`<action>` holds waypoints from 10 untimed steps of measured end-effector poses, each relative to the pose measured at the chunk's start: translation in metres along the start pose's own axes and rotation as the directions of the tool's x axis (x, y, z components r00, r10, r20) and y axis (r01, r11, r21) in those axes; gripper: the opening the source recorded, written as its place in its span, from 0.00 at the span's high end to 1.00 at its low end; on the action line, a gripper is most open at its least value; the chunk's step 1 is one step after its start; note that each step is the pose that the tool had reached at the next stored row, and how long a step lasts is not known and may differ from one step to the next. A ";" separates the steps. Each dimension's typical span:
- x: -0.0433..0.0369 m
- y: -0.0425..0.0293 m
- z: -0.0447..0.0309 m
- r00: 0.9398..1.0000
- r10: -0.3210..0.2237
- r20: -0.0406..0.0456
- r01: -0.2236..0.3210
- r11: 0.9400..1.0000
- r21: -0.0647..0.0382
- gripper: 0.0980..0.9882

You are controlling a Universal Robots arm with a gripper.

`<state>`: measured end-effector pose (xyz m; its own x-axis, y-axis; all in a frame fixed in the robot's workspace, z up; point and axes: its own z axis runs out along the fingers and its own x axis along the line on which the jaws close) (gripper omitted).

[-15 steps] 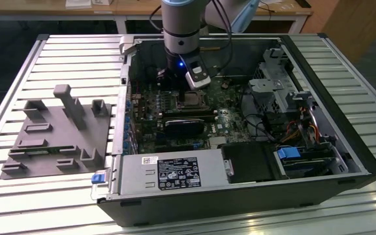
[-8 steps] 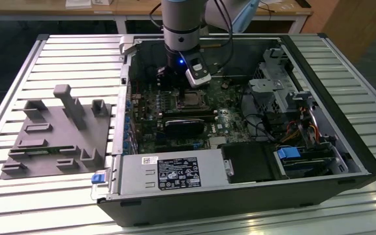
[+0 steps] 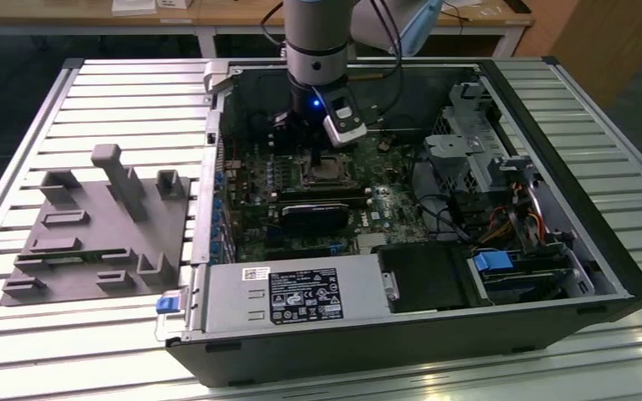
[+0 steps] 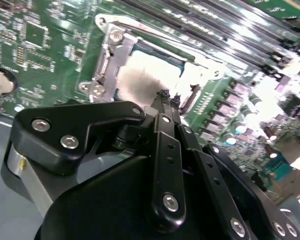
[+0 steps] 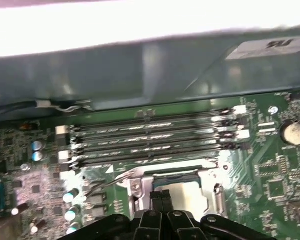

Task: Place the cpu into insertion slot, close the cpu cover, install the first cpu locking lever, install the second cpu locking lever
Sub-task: 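Close the cpu cover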

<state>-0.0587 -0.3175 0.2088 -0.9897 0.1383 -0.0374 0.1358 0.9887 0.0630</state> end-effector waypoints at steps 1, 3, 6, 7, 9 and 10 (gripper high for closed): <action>-0.0017 0.0010 0.0001 1.000 0.000 0.000 0.000 1.000 0.000 1.00; -0.0041 0.0021 0.0003 1.000 0.000 0.000 0.000 1.000 0.002 1.00; -0.0062 0.0025 0.0004 1.000 0.000 0.001 0.000 1.000 0.008 1.00; -0.0076 0.0027 0.0005 1.000 0.000 0.001 0.000 1.000 0.009 1.00; -0.0121 0.0031 0.0007 1.000 0.000 0.001 0.000 1.000 0.009 1.00; -0.0146 0.0032 0.0008 1.000 0.000 0.001 0.000 1.000 0.009 1.00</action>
<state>-0.0439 -0.3163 0.2088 -0.9897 0.1380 -0.0388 0.1359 0.9893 0.0536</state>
